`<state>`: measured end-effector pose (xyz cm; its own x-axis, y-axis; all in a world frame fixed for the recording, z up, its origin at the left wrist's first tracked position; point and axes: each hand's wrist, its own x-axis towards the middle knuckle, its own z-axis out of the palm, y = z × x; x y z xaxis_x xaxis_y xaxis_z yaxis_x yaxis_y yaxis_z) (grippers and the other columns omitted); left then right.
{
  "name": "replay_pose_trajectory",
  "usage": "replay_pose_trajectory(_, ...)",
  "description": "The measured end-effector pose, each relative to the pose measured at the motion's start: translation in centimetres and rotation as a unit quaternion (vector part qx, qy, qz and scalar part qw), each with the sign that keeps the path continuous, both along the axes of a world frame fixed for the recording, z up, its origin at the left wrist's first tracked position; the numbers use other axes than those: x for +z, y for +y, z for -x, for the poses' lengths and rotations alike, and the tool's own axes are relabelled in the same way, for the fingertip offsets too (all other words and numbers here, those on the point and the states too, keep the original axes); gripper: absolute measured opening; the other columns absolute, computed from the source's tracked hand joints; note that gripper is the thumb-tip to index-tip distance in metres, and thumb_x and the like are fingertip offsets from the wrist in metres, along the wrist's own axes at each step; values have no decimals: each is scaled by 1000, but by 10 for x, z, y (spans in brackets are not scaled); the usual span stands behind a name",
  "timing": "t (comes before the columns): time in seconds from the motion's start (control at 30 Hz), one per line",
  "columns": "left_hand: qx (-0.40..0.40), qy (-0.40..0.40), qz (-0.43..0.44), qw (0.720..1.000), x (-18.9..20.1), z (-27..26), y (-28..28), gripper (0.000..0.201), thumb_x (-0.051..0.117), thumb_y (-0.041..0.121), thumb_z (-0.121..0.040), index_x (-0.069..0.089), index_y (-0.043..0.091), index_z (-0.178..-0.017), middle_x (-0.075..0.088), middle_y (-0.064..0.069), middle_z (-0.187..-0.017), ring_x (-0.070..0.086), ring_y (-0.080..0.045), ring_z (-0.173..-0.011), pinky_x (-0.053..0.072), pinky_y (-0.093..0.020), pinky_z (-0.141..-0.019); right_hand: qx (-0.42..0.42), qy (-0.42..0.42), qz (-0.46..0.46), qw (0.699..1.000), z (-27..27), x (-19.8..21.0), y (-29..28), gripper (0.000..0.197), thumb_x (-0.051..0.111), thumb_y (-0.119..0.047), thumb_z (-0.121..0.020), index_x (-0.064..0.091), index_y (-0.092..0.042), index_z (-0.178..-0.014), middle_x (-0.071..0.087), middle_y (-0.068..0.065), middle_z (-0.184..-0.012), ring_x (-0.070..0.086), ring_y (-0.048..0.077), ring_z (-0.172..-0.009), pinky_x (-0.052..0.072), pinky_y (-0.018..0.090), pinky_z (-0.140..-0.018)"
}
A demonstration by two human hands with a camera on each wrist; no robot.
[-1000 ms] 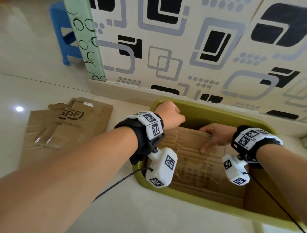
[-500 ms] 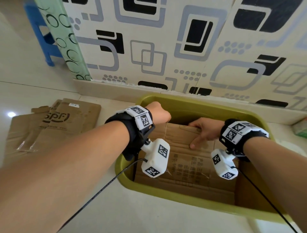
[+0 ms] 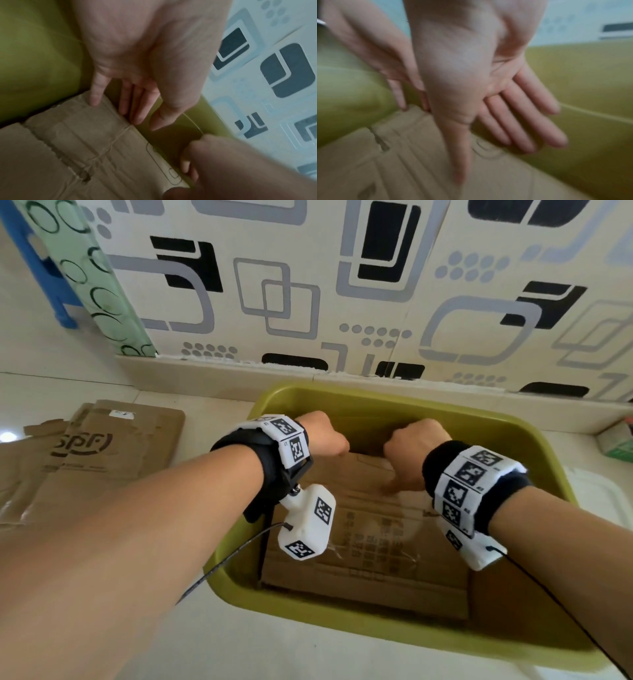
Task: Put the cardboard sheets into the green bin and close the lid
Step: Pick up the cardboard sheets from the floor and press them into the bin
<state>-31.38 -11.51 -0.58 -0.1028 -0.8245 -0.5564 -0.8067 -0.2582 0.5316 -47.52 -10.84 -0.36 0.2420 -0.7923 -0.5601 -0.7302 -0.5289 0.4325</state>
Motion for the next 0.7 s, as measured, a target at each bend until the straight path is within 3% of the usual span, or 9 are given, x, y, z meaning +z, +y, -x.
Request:
replay_pose_trajectory(0.03, -22, -20, -6, 1000, -1, 3, -1, 41, 64, 30, -88, 69, -2, -112, 60, -18, -81, 53, -22, -70, 46, -29, -61, 3, 10, 7, 1000, -6, 4, -1, 45, 67, -58, -86, 70, -15, -97, 56, -4, -74, 57, 22, -73, 48, 33, -62)
replay_pose_trajectory(0.1, -55, -54, -17, 997, 0, 8, -2, 46, 65, 31, -88, 66, -4, -118, 57, -18, -79, 49, -21, -68, 39, -28, -56, -19, 12, -27, 999, -10, 4, -6, 46, 76, -57, -78, 67, -18, -100, 59, -3, -81, 59, 21, -77, 50, 34, -64)
replay_pose_trajectory(0.2, -74, -96, -43, 992, -1, 13, -5, 41, 64, 35, -89, 63, 6, -118, 59, -9, -101, 56, -24, -85, 44, -31, -67, -59, 6, -117, 991, -1, -12, -9, 61, 81, -62, -67, 61, -16, -101, 63, -2, -85, 62, 22, -84, 56, 35, -73)
replay_pose_trajectory(0.33, -105, -144, -75, 981, -9, 15, -4, 52, 59, 38, -94, 54, 7, -135, 57, -11, -136, 57, -27, -113, 43, -30, -82, -64, -36, -137, 988, 13, -38, -7, 89, 80, -57, -73, 44, -14, -142, 63, 6, -122, 63, 28, -107, 49, 34, -72)
replay_pose_trajectory(0.43, -112, -159, -123, 973, -23, 14, 0, 58, 57, 40, -95, 48, 6, -142, 51, -12, -145, 53, -28, -127, 43, -31, -89, -60, -44, -151, 986, 19, -54, -5, 94, 80, -55, -75, 34, -14, -147, 61, 9, -127, 62, 30, -110, 47, 35, -72)
replay_pose_trajectory(0.53, -117, -161, -160, 967, -35, 11, 1, 67, 60, 43, -90, 44, 11, -147, 52, -10, -143, 55, -30, -123, 49, -35, -96, -64, -62, -162, 983, 25, -70, -4, 89, 80, -54, -75, 36, -16, -143, 61, 9, -121, 61, 29, -97, 49, 37, -70)
replay_pose_trajectory(0.57, -115, -156, -165, 967, -36, 10, 0, 65, 61, 43, -90, 47, 11, -145, 55, -8, -137, 57, -29, -116, 52, -35, -89, -63, -62, -162, 983, 26, -72, -5, 89, 80, -54, -74, 36, -16, -142, 61, 9, -120, 60, 28, -92, 48, 37, -69)
replay_pose_trajectory(0.63, -93, -133, -170, 972, -33, 10, -2, 53, 59, 41, -92, 52, 8, -134, 57, -9, -119, 57, -27, -98, 48, -31, -63, -60, -61, -162, 983, 26, -74, -6, 90, 80, -54, -74, 36, -16, -142, 61, 9, -121, 61, 29, -97, 45, 36, -69)
replay_pose_trajectory(0.7, -78, -115, -168, 976, -25, 12, -1, 50, 57, 38, -95, 54, 6, -132, 61, -11, -114, 57, -25, -86, 42, -29, -56, -58, -63, -161, 983, 24, -70, -7, 94, 82, -59, -69, 38, -16, -140, 61, 9, -124, 61, 31, -108, 43, 35, -71)
